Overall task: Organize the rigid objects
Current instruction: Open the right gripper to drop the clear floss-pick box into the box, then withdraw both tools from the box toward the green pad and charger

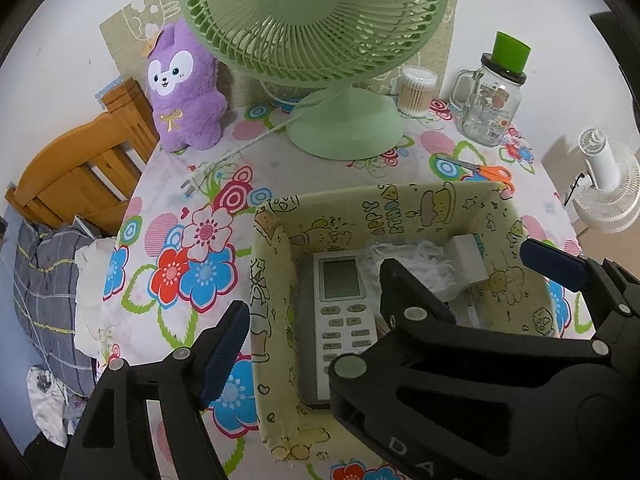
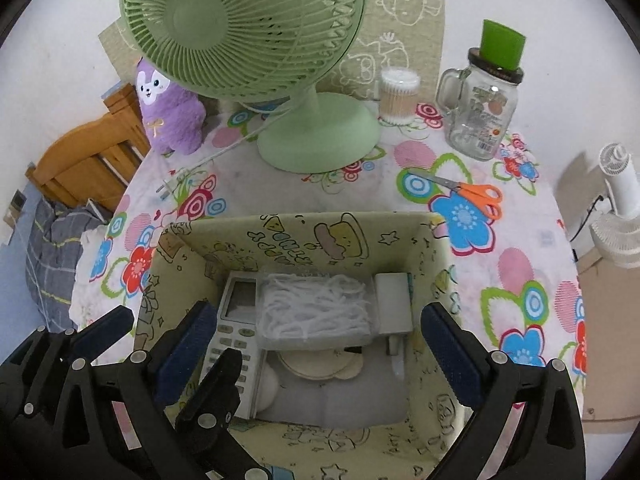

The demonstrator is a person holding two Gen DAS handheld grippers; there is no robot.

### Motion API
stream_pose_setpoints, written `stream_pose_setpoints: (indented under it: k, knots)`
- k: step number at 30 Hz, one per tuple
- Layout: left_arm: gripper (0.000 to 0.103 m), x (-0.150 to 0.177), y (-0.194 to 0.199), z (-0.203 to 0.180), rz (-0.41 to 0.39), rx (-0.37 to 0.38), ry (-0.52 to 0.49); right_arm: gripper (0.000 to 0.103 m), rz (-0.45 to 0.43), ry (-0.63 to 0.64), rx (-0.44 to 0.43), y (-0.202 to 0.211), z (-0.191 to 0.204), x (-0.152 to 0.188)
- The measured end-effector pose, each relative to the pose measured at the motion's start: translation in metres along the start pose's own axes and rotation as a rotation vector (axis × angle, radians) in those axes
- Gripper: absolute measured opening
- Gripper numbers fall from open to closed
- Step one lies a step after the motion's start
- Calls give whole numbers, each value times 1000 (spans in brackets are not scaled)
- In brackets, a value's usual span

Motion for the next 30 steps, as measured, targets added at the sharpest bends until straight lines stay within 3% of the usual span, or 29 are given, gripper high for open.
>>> stream_pose_setpoints:
  k: [30]
  knots:
    - [80,35,69,-6,-94,57,-40,103,-87,-26,70,82,6,37]
Point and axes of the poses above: each gripper's, at about its wrist camera, not at the fingertips, and y roughly against the way its jaws point, z to its left, x to its underside, the point moved 10 cm from there along -y, roughly the way its jaws point, and after that the axes turned 3 degrees about y, right-handed, at the moved point
